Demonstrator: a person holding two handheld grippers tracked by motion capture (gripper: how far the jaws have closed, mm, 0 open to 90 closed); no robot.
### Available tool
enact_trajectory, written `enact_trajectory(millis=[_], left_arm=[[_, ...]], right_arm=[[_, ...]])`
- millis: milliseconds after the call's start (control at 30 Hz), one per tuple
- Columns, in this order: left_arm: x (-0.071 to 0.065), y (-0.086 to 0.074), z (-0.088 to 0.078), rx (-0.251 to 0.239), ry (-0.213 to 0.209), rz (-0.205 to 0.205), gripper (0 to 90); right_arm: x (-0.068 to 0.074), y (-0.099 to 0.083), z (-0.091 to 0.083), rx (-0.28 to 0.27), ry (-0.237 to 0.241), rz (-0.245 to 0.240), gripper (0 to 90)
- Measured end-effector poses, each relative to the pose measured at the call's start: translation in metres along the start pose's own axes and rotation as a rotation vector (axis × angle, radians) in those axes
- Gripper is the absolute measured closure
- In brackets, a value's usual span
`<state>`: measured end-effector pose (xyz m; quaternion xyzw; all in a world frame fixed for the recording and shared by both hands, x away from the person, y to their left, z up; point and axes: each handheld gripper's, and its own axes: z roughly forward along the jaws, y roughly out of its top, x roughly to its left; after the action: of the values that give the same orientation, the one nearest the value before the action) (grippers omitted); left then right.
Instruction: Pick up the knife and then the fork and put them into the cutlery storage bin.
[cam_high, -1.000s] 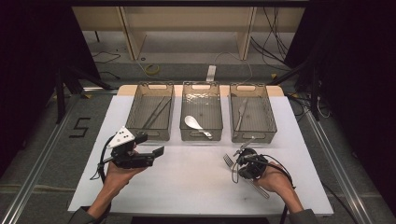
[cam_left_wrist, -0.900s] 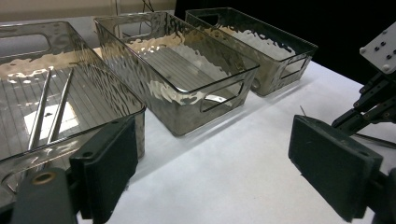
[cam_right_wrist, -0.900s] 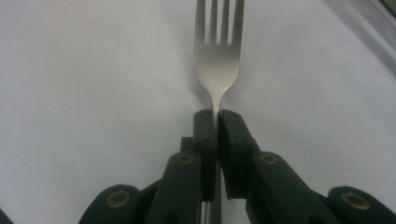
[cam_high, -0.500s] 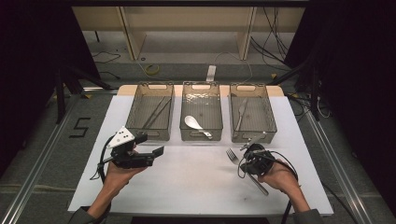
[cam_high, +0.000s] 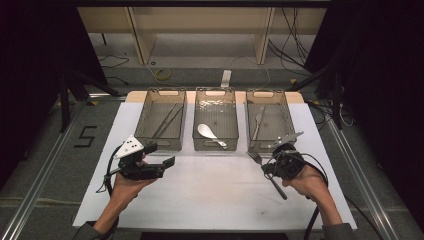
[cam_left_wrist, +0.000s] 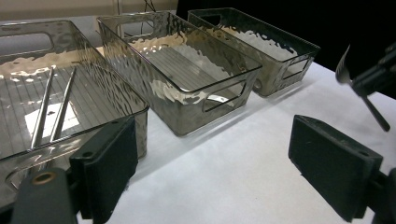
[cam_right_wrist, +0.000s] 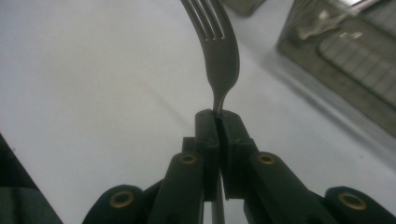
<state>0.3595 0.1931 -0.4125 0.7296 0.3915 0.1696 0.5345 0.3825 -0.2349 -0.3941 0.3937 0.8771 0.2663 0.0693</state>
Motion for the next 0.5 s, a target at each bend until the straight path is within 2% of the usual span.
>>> enact_trajectory(millis=[133, 500], left_arm=[[0.0, 0.0, 0.0, 0.001, 0.0, -0.001, 15.2], [0.001, 0.0, 0.0, 0.0, 0.001, 0.003, 15.2]], right_arm=[[-0.008, 0.01, -0.011, -0.044, -0.014, 0.016, 88.1], [-0.03, 0.039, -0.022, -0.082, -0.046, 0.031, 88.5]])
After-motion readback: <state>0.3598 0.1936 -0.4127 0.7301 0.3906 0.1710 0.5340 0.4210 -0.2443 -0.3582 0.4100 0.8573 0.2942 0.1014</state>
